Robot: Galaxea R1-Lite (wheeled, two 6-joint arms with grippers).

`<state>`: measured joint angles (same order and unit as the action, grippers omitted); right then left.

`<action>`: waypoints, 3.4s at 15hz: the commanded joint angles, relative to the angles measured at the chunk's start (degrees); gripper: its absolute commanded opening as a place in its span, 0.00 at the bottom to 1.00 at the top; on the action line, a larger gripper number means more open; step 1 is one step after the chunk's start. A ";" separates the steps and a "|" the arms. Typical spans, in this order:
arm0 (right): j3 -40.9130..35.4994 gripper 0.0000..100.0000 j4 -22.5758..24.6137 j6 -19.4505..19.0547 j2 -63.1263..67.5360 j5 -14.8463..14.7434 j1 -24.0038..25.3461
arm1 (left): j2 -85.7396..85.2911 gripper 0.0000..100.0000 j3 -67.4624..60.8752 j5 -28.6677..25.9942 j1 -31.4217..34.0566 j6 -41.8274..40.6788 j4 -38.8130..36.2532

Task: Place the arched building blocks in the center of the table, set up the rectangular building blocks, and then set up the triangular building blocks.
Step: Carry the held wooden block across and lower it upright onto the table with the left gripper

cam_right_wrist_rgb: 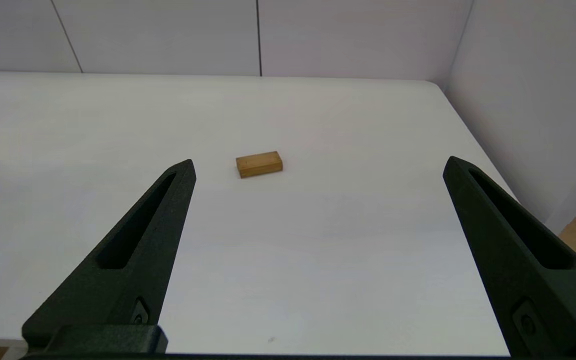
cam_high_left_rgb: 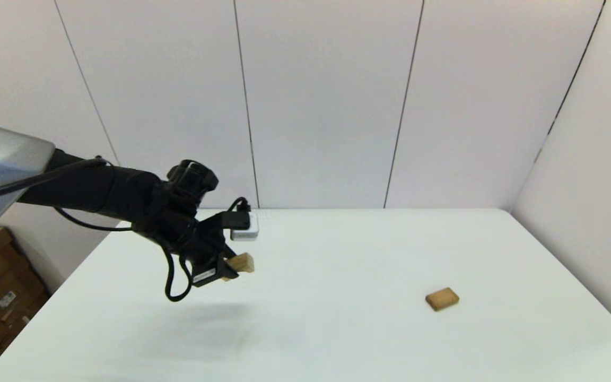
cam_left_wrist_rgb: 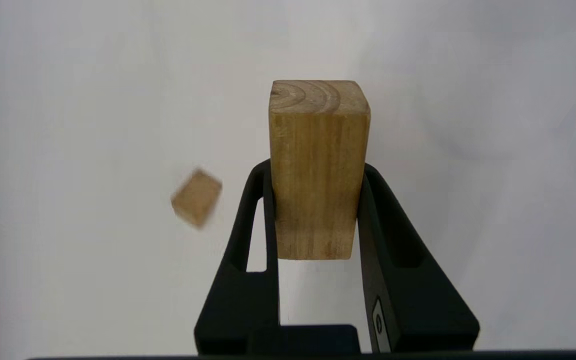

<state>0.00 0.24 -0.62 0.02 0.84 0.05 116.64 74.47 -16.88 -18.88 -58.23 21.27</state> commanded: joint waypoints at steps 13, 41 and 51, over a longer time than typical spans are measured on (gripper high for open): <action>0.00 1.00 0.02 0.01 -0.11 0.04 0.04 | 14.93 0.00 15.35 3.61 -20.84 -1.27 9.66; 0.00 1.00 0.11 0.01 -0.11 0.04 0.04 | 25.83 0.00 32.93 10.82 -24.62 10.86 23.55; 0.00 1.00 0.02 0.01 -0.11 0.04 -0.05 | 26.89 0.00 33.72 12.58 -24.62 10.86 23.55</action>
<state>0.00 0.24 -0.57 0.02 0.85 0.02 143.36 108.07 -4.29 -43.50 -47.10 44.53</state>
